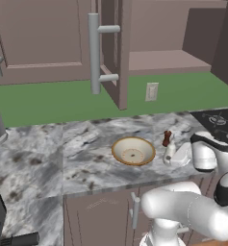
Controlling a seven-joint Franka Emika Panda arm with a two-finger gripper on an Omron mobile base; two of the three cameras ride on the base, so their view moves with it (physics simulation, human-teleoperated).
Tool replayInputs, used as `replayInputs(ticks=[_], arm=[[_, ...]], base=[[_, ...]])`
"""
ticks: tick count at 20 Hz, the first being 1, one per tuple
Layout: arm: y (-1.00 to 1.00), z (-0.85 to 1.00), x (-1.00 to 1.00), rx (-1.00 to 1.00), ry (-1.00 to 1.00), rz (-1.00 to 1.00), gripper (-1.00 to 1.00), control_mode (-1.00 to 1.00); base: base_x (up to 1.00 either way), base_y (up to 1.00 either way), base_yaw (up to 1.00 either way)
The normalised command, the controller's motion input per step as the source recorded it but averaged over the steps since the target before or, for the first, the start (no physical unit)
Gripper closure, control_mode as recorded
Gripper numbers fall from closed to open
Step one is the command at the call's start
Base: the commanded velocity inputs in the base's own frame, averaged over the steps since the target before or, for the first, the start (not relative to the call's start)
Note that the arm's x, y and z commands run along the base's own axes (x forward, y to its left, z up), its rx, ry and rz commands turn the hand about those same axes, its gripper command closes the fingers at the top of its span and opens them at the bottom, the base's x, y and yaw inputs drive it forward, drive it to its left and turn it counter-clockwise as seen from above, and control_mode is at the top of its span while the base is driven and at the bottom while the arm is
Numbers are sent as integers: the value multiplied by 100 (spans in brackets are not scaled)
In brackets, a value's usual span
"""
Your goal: Retrieve the bottle and the shaker from the cabinet and place them next to the mixing bowl on the counter. Then add garlic from the fridge to the mixing bowl.
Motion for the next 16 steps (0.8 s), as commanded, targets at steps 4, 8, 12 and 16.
replayInputs(ticks=[4, 8, 12, 16], arm=[[0, 0, 0, 0, -1, 0, 100, -100], [0, 0, 0, 0, 0, 0, 100, -100], [0, 0, 0, -2, 0, 0, 100, -100], [0, 0, 0, -3, 0, 0, 100, -100]], base=[[0, 0, 0], [0, 0, 0], [0, 0, 0], [0, 0, 0]])
